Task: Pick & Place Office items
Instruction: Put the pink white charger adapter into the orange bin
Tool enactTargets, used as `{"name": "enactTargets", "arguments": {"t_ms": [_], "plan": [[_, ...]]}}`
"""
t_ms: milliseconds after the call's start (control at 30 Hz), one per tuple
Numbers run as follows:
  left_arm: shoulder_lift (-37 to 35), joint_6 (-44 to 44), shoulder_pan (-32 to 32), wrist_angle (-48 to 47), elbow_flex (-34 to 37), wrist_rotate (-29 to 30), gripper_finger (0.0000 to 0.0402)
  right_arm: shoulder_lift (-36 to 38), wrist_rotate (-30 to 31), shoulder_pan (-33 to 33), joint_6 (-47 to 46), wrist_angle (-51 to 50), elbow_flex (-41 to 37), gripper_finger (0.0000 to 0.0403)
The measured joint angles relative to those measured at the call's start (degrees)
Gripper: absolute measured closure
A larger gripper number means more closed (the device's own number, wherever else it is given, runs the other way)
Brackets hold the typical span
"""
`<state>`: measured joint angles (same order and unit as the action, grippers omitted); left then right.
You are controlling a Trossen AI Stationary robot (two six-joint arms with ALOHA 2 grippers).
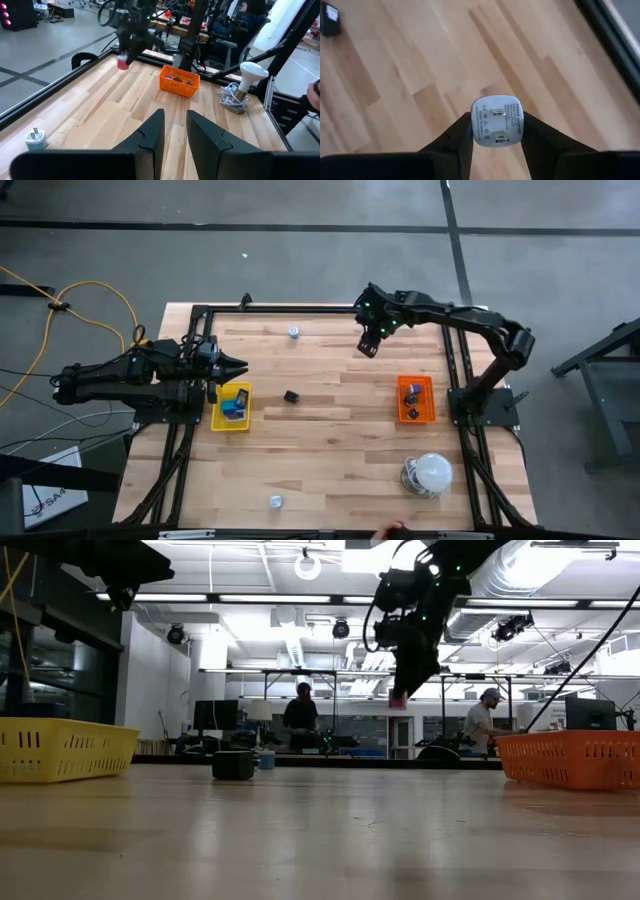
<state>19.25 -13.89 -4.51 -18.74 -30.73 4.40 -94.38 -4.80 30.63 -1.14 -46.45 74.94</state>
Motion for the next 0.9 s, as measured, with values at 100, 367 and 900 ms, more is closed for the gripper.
{"name": "enactTargets", "arguments": {"t_ms": [100,367,900], "plan": [[0.0,0.0,0.0,0.0,0.0,0.0,0.0324,1.7,-0.1,-0.7,-1.8,-2.6,-1.2,0.0276],[0.0,0.0,0.0,0.0,0.0,0.0,0.0324,11.6,-0.2,-2.8,-8.0,0.0,-12.6,0.0276],[0.0,0.0,0.0,0.0,0.0,0.0,0.0324,34.0,12.3,-20.6,-31.5,-2.1,-32.0,0.0273]]}}
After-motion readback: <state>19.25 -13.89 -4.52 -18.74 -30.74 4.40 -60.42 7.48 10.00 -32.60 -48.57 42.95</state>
